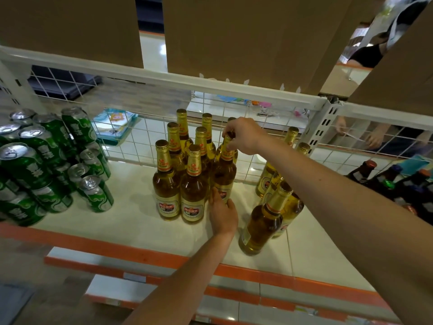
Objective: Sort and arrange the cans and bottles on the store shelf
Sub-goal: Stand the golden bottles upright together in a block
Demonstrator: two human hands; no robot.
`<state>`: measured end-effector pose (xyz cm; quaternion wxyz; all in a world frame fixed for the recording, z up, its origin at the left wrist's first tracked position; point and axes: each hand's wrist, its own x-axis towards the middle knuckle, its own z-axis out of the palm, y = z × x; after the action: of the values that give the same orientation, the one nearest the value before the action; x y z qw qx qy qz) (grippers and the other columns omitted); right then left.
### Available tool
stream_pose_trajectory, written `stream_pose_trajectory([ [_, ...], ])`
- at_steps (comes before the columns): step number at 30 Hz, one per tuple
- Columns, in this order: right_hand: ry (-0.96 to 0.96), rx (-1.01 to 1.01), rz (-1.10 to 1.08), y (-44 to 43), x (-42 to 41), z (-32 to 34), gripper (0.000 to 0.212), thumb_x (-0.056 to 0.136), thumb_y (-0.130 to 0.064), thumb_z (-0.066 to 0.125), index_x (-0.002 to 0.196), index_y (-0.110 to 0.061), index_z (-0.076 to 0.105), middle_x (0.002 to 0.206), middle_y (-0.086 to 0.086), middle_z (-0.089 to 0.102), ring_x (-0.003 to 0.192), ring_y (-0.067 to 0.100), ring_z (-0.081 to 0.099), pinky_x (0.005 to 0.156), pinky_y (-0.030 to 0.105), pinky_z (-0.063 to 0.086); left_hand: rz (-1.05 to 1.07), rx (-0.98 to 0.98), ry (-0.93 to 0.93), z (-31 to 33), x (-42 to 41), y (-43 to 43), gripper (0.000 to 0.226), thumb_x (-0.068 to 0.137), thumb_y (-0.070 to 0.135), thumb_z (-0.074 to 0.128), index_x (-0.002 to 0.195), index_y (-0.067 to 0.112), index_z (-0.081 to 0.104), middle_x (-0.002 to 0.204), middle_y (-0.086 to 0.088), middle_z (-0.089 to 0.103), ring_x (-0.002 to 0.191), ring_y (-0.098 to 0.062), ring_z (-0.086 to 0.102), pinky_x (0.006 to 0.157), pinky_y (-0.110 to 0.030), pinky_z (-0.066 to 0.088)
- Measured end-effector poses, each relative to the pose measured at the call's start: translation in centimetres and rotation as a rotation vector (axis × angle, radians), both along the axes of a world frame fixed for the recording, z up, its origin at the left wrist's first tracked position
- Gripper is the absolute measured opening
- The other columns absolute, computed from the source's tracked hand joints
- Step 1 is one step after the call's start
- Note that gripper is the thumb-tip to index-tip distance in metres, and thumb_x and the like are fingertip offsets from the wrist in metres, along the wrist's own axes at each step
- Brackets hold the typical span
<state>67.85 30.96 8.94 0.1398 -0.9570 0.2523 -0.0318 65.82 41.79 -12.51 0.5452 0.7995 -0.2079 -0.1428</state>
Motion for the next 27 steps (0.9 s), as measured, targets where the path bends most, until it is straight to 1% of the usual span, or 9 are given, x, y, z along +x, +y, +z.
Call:
stream_pose_trajectory([
  [4,-0.008,0.016,0.002,-0.1,-0.1,-0.2,0.041,0.085,-0.018,0.075,0.124,-0.016,0.062,0.122,0.006,0.057,0.098,0.019,0.051,0.073,0.029,0.04,-0.009,0.003,-0.006,-0.5,0.2,0.0,0.061,0.098,0.01,0.052,0.154,0.011,0.027,0.158,-0.005,0.033,0.145,-0.022,0.032,0.112,-0.025,0.025],
  [9,-0.001,0.077,-0.047,0.1,-1.4,0.4,0.054,0.087,-0.029,0.074,0.134,-0.011,0.054,0.122,0.009,0.06,0.108,0.027,0.058,0.085,0.036,0.048,-0.075,-0.021,0.023,-0.6,-0.2,1.3,0.058,0.098,0.004,0.049,0.152,0.017,0.033,0.152,0.001,0.041,0.139,-0.018,0.04,0.109,-0.024,0.033],
  [12,0.113,0.065,-0.011,0.0,-4.0,1.6,0.039,0.092,-0.036,0.066,0.121,-0.01,0.065,0.113,0.008,0.068,0.099,0.023,0.065,0.078,0.033,0.051,-0.323,0.103,0.103,-0.8,0.4,3.3,0.053,0.094,0.004,0.056,0.144,0.02,0.046,0.139,0.0,0.054,0.124,-0.016,0.054,0.096,-0.022,0.045],
  [16,0.311,0.022,0.031,0.6,-8.3,2.4,0.035,0.096,-0.041,0.059,0.101,-0.011,0.075,0.088,0.0,0.074,0.081,0.014,0.069,0.063,0.026,0.049,-0.778,0.336,0.189,-0.9,1.4,5.4,0.075,0.082,0.009,0.071,0.148,0.027,0.04,0.139,0.003,0.053,0.127,-0.013,0.05,0.097,-0.027,0.049],
  [19,0.454,-0.123,0.013,0.9,-10.2,2.0,0.048,0.092,-0.057,0.054,0.09,-0.013,0.074,0.084,0.001,0.073,0.079,0.017,0.068,0.063,0.029,0.047,-0.858,0.284,0.275,-0.6,0.0,5.5,0.076,0.078,0.009,0.08,0.143,0.022,0.044,0.131,0.003,0.057,0.115,-0.009,0.055,0.085,-0.016,0.051],
  [21,0.515,-0.126,-0.003,1.4,-11.0,1.8,0.052,0.09,-0.062,0.054,0.084,-0.013,0.071,0.079,0.002,0.071,0.07,0.016,0.069,0.059,0.03,0.049,-0.824,0.213,0.303,-0.5,-0.9,5.3,0.076,0.074,0.014,0.084,0.139,0.023,0.047,0.129,0.001,0.059,0.109,-0.009,0.058,0.091,-0.027,0.054],
  [22,0.519,-0.07,-0.009,1.7,-11.4,1.8,0.049,0.09,-0.06,0.057,0.088,-0.012,0.07,0.08,0.002,0.071,0.068,0.014,0.07,0.057,0.029,0.051,-0.793,0.195,0.286,-0.5,-1.3,5.2,0.078,0.072,0.019,0.086,0.139,0.024,0.046,0.13,0.002,0.059,0.109,-0.009,0.059,0.094,-0.03,0.053],
  [25,0.501,0.181,-0.01,2.9,-12.6,2.3,0.03,0.087,-0.037,0.072,0.109,-0.018,0.063,0.096,0.002,0.07,0.076,0.014,0.072,0.057,0.022,0.055,-0.706,0.161,0.125,-0.3,-3.1,4.9,0.089,0.065,0.042,0.088,0.14,0.027,0.041,0.132,0.009,0.051,0.112,-0.007,0.054,0.091,-0.019,0.047],
  [27,0.488,0.135,0.028,3.1,-13.3,2.3,0.03,0.086,-0.022,0.075,0.113,-0.025,0.061,0.1,0.0,0.068,0.081,0.013,0.069,0.057,0.019,0.051,-0.62,0.151,0.019,-0.3,-4.6,4.5,0.093,0.058,0.055,0.085,0.136,0.031,0.041,0.13,0.008,0.045,0.116,-0.01,0.049,0.097,-0.028,0.047],
])
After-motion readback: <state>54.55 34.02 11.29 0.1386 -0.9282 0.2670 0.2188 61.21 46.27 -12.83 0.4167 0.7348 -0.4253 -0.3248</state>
